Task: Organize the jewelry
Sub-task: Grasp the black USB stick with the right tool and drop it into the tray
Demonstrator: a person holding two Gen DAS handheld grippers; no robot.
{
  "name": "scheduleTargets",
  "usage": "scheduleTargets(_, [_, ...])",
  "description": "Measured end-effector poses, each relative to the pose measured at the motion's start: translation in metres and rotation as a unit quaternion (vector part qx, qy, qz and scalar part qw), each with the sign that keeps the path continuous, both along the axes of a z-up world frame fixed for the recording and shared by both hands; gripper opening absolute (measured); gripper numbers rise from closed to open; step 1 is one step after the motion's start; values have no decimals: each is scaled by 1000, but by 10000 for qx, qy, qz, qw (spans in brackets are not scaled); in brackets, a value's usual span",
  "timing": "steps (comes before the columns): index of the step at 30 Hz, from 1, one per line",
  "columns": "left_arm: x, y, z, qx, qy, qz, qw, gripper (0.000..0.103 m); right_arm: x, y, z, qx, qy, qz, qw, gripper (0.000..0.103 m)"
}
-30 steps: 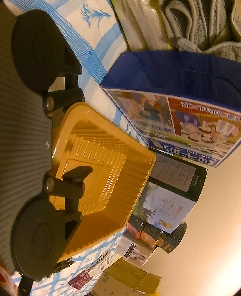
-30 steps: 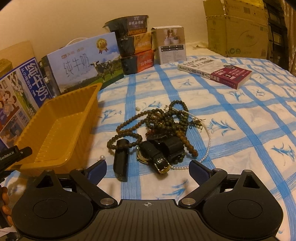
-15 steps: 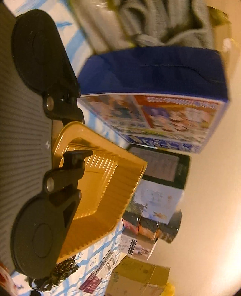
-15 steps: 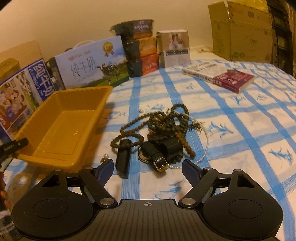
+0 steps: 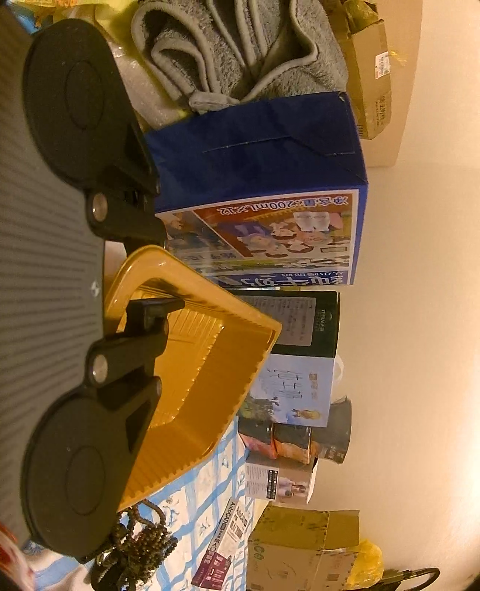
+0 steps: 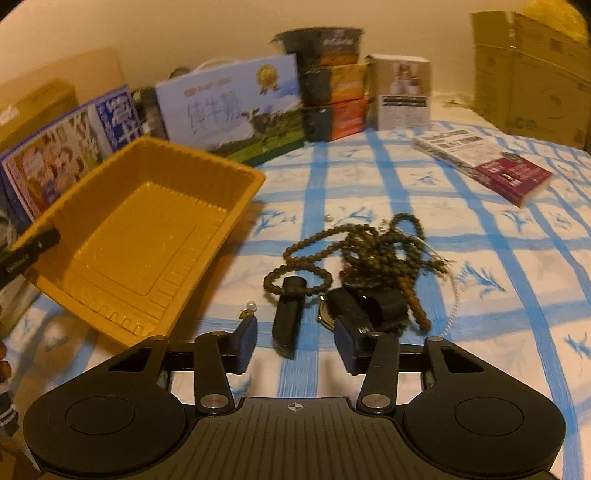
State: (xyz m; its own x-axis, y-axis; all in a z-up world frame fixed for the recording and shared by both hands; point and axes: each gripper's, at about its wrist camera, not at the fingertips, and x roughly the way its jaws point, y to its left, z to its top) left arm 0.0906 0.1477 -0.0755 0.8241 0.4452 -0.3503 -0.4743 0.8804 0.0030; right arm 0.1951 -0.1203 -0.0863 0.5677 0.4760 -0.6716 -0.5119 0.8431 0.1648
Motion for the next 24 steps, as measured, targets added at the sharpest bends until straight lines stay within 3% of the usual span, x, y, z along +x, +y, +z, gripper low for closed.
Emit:
scheduleTargets(10, [9,-6,4,229,-64,-137,9996,10,43,33,-34,-377,546,-8,9978,32])
scheduleTargets(14, [11,-4,3,169,-77,-137,9997,10,52,32,-44,-241,708,-48,9972,29])
scheduleTargets(16, [11,-2,2,117,-77,-135,9998,10,51,32,-44,-272,675,-19,9973,22])
scheduleTargets(24, [10,4,4,42,-102,-185,9998,10,45,15,-33,178,1317,-255,9908,21])
